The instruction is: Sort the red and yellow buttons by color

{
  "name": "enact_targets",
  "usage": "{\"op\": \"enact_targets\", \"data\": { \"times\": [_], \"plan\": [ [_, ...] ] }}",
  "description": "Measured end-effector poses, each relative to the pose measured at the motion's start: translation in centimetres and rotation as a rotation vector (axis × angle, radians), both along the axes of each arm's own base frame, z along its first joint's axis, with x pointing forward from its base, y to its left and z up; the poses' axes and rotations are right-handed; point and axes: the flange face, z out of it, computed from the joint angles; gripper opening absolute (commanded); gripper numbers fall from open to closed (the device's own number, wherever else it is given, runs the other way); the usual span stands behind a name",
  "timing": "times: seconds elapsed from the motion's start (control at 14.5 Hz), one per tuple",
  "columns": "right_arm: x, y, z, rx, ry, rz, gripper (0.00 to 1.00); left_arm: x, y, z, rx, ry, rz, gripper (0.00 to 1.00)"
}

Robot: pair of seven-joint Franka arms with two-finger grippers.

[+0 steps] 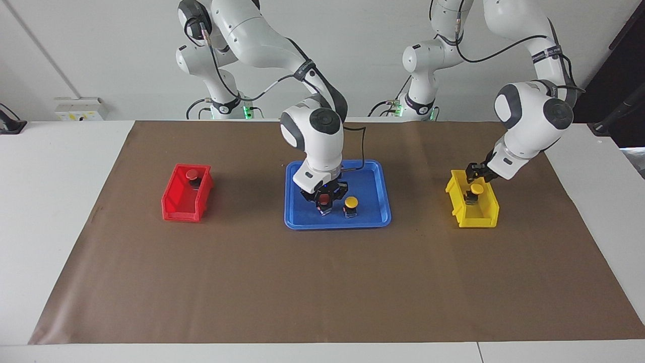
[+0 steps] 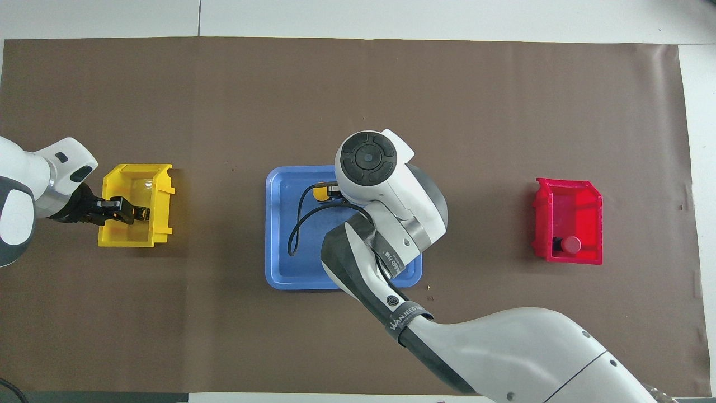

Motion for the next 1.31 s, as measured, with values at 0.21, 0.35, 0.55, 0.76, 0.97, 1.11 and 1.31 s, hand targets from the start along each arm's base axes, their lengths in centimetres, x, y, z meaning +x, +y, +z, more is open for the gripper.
{"op": "enact_targets", "data": {
  "times": [0.21,0.35,0.55,0.76,0.97,1.11,1.31],
  "plan": [
    [0.7,-1.7,1.7,-0.01,0.005,-0.021,0.29,0.1,-1.1,3.6,0.01,-0.039,0.0,0.99],
    [2.3,-6.4,5.1,-0.025,0.014,-0.023,0.29,0.0,-3.3,5.2,0.015,-0.072,0.007,0.99],
    [4.0,-16.4,10.8,-0.054,0.057,-0.009,0.29,-0.2,-12.5,6.7,0.003,-0.147,-0.002,0.99],
    [3.8,-27.1,12.4,-0.067,0.122,0.007,0.29,-3.4,-25.6,6.2,-0.019,-0.188,0.014,0.99],
    [3.3,-36.2,11.6,-0.054,0.159,0.025,0.29,-5.7,-32.6,4.2,-0.042,-0.193,0.023,0.98],
    [2.9,-40.1,10.4,-0.044,0.156,0.034,0.29,-5.0,-33.8,3.5,-0.052,-0.191,0.037,0.98],
    [2.0,-41.3,7.6,-0.042,0.107,0.045,0.29,-3.0,-36.0,1.2,-0.068,-0.177,0.055,0.98]
  ]
}}
